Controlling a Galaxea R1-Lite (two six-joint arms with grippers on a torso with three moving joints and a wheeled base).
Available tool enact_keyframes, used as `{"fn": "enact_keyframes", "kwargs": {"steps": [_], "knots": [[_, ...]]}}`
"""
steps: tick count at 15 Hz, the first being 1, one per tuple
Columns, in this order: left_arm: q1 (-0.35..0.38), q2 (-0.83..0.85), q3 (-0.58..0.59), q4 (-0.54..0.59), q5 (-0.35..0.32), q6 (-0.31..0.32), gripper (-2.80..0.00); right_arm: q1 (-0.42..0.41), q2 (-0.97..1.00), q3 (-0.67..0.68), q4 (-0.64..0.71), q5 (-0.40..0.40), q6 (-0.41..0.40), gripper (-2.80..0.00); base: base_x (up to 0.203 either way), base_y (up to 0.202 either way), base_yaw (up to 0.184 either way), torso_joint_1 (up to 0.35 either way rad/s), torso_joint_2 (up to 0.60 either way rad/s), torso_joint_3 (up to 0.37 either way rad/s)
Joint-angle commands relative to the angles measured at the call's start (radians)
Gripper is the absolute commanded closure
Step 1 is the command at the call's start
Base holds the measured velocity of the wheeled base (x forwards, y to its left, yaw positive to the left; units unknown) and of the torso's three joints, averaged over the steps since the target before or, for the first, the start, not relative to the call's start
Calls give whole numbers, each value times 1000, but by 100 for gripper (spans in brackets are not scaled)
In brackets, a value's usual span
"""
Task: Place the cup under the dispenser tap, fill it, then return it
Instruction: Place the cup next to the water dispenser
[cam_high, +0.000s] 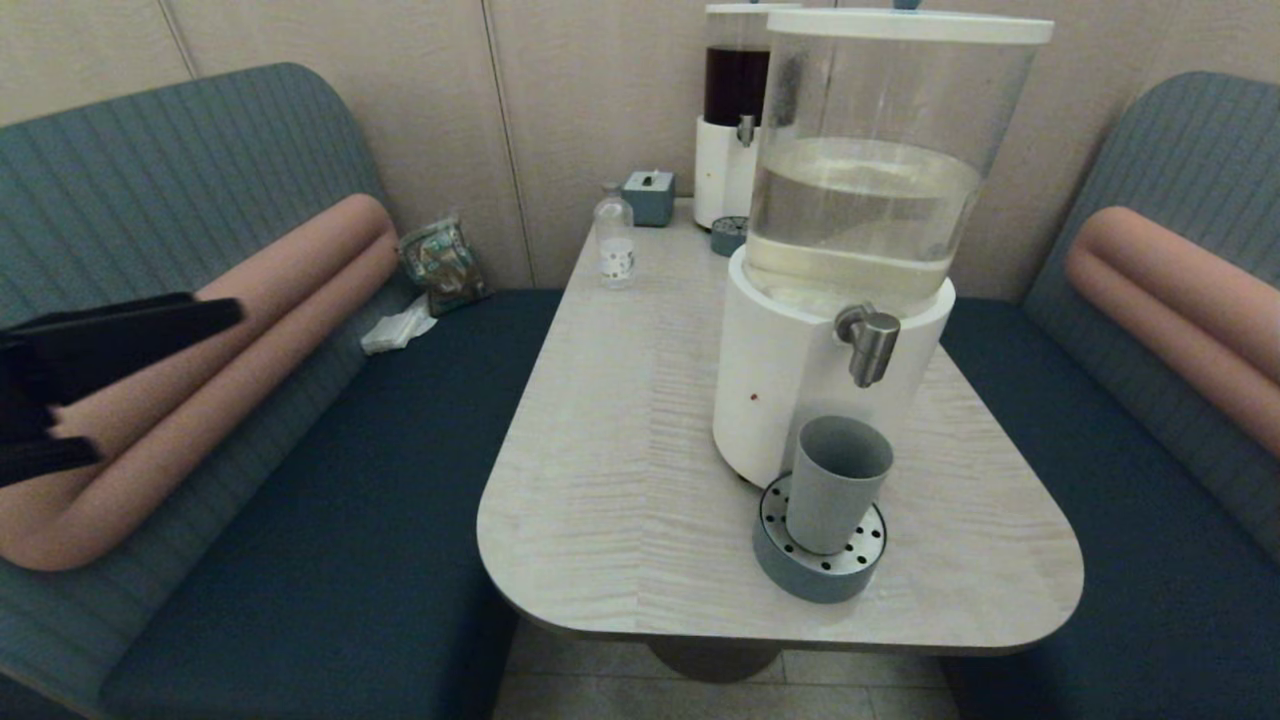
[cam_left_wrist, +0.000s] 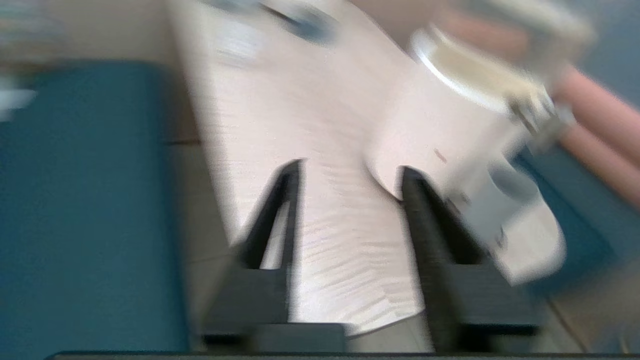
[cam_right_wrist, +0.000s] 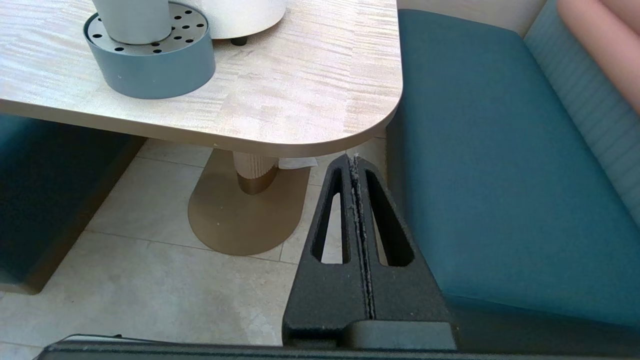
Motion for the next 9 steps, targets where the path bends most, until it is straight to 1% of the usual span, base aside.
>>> {"fn": "enact_keyframes", "kwargs": {"steps": [1,2,3,4,5,7,8,9], "knots": [[-16,320,65,-286,-133,78,-280,0,-2,0,1,0,-1,0,0,0,0,0,0,0],[-25,399,133,-419,-181,182,-280,0,-2,0,1,0,-1,0,0,0,0,0,0,0],[-42,489,202,-562,-230,310,-280,0,-2,0,1,0,-1,0,0,0,0,0,0,0],[-65,567,263,-710,-265,417,-280,0,-2,0,1,0,-1,0,0,0,0,0,0,0],[-98,616,338,-819,-287,468,-280,0,-2,0,1,0,-1,0,0,0,0,0,0,0],[-200,622,401,-919,-302,495,-280,0,-2,0,1,0,-1,0,0,0,0,0,0,0],[-231,619,399,-942,-304,518,-280,0,-2,0,1,0,-1,0,0,0,0,0,0,0],[-246,631,368,-941,-304,527,-280,0,-2,0,1,0,-1,0,0,0,0,0,0,0]]}}
